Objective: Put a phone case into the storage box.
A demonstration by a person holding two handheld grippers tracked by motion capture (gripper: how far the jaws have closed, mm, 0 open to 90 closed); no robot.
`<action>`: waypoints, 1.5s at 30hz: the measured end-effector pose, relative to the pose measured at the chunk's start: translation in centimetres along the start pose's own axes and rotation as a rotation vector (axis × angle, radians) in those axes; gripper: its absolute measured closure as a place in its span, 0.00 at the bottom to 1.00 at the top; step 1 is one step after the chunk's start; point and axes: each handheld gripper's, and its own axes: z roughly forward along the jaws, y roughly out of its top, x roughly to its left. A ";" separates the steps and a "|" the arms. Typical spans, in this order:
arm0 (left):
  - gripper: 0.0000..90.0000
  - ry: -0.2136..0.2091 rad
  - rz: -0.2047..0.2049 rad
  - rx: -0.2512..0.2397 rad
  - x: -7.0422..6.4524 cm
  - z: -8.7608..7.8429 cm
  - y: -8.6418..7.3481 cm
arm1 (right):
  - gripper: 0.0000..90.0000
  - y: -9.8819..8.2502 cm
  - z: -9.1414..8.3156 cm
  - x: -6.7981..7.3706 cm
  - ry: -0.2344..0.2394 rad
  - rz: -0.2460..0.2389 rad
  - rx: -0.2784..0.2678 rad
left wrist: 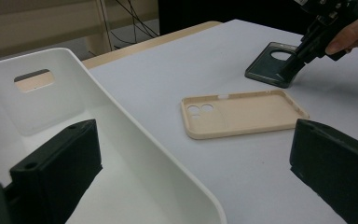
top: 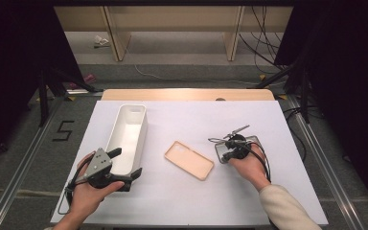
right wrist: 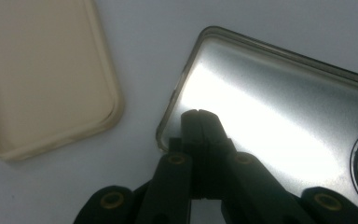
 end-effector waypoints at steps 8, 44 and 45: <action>0.02 0.000 0.000 0.000 0.0 -0.1 0.0 | 1.00 -1.1 -0.9 -0.1 0.013 -0.006 0.075; 0.02 -0.004 0.001 0.004 -0.1 0.0 -0.1 | 1.00 -6.0 -4.1 -4.2 -0.040 0.030 0.140; 0.02 -0.004 0.001 0.004 -0.1 0.0 -0.1 | 1.00 -6.0 -4.1 -4.2 -0.041 0.028 0.141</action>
